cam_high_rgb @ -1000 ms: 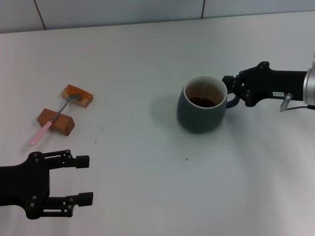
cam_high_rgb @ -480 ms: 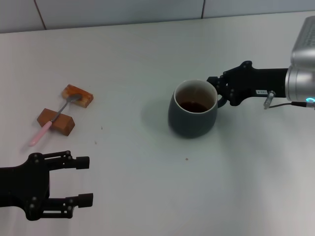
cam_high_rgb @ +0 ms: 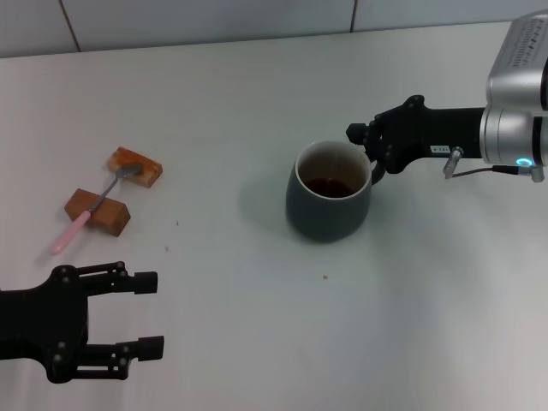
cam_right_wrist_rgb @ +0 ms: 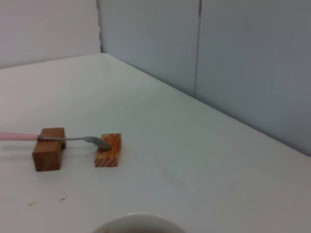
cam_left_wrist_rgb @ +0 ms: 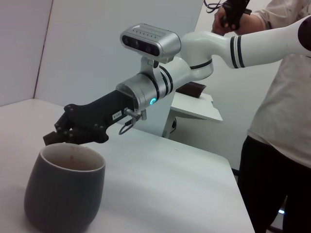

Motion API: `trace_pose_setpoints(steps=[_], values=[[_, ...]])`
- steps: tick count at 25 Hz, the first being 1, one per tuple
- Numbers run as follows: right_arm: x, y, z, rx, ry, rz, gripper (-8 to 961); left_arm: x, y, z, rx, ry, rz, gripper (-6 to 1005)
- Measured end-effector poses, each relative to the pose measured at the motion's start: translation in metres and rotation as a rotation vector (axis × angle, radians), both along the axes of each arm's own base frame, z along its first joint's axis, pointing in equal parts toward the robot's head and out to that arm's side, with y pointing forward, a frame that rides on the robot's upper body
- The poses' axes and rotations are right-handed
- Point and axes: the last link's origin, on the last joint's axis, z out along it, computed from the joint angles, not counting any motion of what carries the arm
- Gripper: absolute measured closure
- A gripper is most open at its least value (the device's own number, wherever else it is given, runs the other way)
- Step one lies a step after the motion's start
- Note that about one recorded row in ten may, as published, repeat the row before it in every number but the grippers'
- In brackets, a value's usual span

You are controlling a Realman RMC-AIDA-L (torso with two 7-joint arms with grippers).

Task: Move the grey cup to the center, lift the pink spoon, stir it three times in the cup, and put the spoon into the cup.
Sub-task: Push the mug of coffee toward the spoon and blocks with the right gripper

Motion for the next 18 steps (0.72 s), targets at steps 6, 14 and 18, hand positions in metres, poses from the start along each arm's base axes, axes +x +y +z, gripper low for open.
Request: trace_pose_setpoints(steps=[6,14,18], values=[[0.008,0.0,0.007,0.04,0.005,-0.023,953,0.0,0.001,0.001,0.007,-0.001,0.003,215],[0.024,-0.013,0.014,0.054,0.018,-0.05,954,0.0,0.001,0.002,0.01,-0.002,0.004,215],[0.03,-0.025,0.013,0.027,0.034,-0.057,954,0.0,0.001,0.002,0.01,-0.002,0.002,215]])
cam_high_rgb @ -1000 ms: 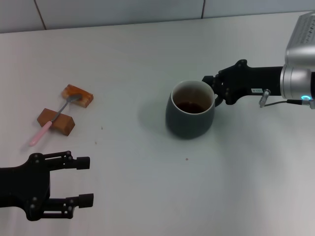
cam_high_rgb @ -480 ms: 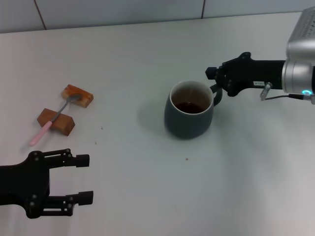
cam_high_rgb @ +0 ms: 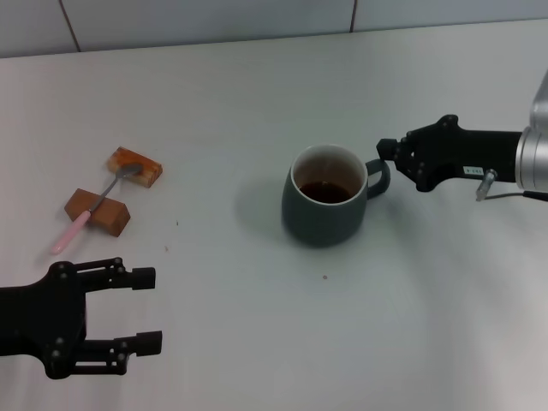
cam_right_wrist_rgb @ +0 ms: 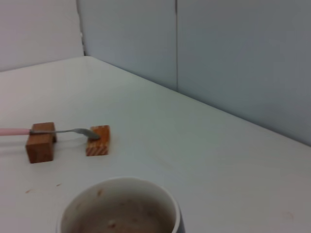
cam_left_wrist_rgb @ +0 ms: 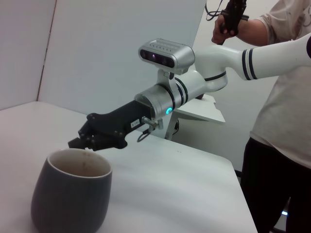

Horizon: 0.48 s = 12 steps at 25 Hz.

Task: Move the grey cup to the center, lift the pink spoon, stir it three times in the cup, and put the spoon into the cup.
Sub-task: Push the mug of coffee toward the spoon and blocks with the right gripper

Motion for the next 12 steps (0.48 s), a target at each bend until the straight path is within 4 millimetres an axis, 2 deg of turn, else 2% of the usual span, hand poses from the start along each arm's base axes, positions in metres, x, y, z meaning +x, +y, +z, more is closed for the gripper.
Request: trace_pose_setpoints(steps=[12], values=[[0.0003,-0.0048,-0.003,-0.026,0.001,0.008,954,0.0007,0.0011,0.0005,0.002,0.002,-0.004,215]])
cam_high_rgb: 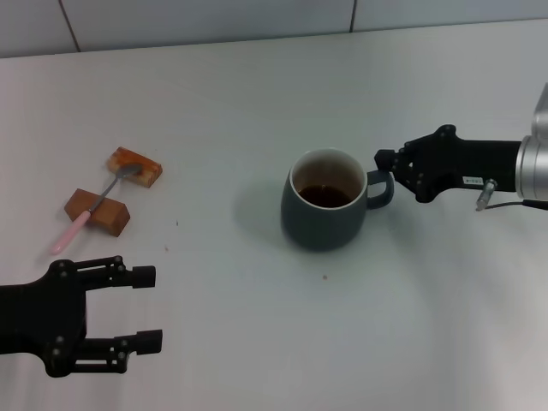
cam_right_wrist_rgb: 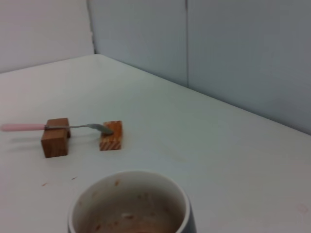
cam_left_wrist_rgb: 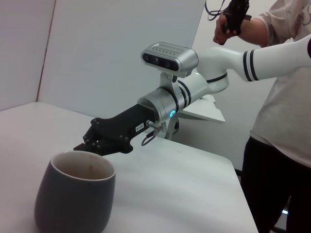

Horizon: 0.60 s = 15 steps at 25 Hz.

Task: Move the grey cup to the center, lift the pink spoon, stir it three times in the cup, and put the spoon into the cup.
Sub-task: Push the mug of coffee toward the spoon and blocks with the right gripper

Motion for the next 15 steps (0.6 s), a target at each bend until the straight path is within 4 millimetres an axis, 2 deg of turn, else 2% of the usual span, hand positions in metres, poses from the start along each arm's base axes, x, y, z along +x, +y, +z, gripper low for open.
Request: trace_pose_setpoints(steps=[15], values=[[-0.013,0.0,-0.014,-0.076,-0.027,0.041,954,0.0,0.002,0.001,0.011,-0.002,0.004,215]])
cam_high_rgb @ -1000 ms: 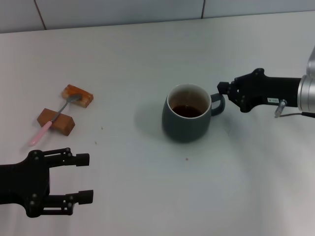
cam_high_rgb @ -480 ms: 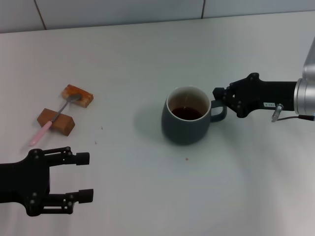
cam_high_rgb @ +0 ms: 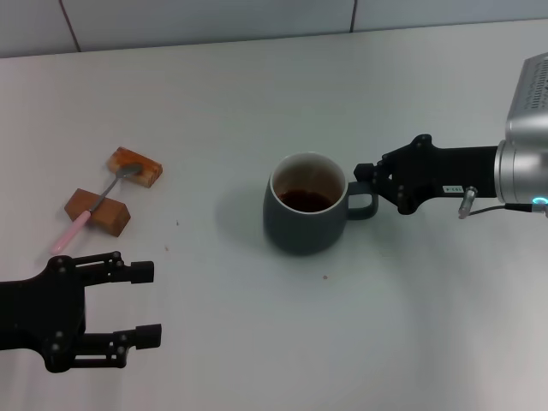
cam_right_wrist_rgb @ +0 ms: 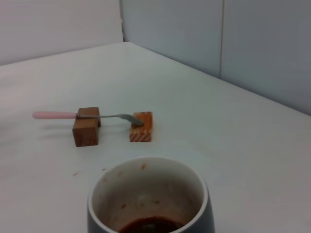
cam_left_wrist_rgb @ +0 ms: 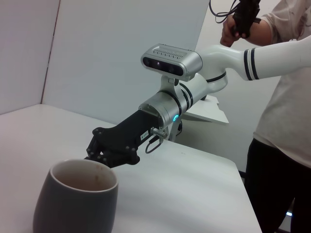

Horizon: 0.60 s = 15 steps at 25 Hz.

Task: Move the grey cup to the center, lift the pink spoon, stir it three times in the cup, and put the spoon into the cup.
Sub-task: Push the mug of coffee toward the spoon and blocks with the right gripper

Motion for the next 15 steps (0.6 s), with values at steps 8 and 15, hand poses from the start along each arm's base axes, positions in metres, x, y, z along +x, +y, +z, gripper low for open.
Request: trace_pose_setpoints(steps=[8,15], values=[[-0.009,0.003,-0.006,-0.029,-0.004,0.023,954,0.0,0.001,0.0,0.001,-0.001,0.0,215],[-0.02,0.007,-0.012,-0.054,-0.013,0.058,953,0.0,0.001,0.0,0.001,-0.001,0.0,215]])
